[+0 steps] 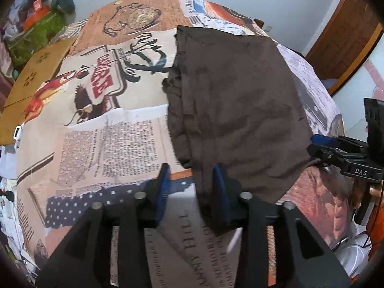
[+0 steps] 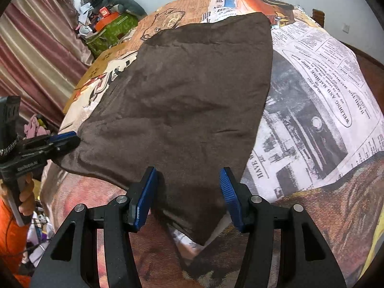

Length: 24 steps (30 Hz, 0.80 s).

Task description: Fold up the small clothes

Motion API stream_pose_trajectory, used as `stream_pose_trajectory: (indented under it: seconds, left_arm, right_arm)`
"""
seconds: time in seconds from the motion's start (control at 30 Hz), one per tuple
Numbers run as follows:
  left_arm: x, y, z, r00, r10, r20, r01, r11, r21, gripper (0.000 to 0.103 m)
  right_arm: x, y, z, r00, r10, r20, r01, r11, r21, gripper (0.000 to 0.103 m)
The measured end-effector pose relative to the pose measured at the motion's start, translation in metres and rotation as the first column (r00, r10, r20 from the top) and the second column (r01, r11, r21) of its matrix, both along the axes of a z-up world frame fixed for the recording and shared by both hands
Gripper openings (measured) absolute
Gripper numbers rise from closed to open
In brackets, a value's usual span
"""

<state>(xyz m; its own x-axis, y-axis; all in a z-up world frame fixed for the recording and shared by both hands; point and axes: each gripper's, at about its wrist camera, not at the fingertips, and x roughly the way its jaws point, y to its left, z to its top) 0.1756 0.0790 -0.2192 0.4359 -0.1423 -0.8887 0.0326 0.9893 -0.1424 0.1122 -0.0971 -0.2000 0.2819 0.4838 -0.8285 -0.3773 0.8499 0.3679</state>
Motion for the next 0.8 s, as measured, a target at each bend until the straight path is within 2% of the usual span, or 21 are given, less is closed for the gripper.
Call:
stream_pose_trajectory:
  seconds: [0.07,0.3,0.37,0.43,0.5,0.6,0.8]
  left_arm:
    - [0.001,0.004,0.002,1.000,0.017,0.006,-0.017,1.000,0.018,0.040]
    - [0.014,0.007,0.020,0.999,0.018,0.051,-0.020,0.999,0.038,0.040]
    - [0.022,0.005,0.027,0.997,0.009,0.072,-0.012,0.999,0.045,0.044]
    - [0.033,0.001,0.033,0.995,0.000,0.097,-0.005,0.998,0.056,0.053]
    - [0.046,-0.003,0.035,0.993,-0.010,0.114,0.003,0.998,0.065,0.056]
    - [0.064,-0.008,0.030,0.994,-0.026,0.103,0.020,0.998,0.057,0.059]
    - [0.090,-0.011,-0.006,1.000,-0.017,0.020,0.016,0.999,0.045,0.059]
  right_arm:
    - [-0.002,-0.003,0.000,1.000,0.000,0.013,0.000,1.000,-0.027,0.051]
    - [0.003,-0.010,0.006,1.000,-0.024,0.012,0.024,1.000,-0.017,0.051]
    - [0.007,-0.012,0.012,0.999,-0.031,0.031,0.031,0.999,-0.010,0.051]
    - [0.014,-0.015,0.018,0.998,-0.046,0.051,0.045,0.999,0.006,0.051]
    - [0.019,-0.015,0.021,0.996,-0.060,0.064,0.059,0.998,0.016,0.051]
    - [0.031,-0.014,0.022,0.994,-0.079,0.073,0.077,0.997,0.031,0.054]
    - [0.039,-0.016,0.009,0.994,-0.100,0.047,0.099,0.995,0.020,0.054]
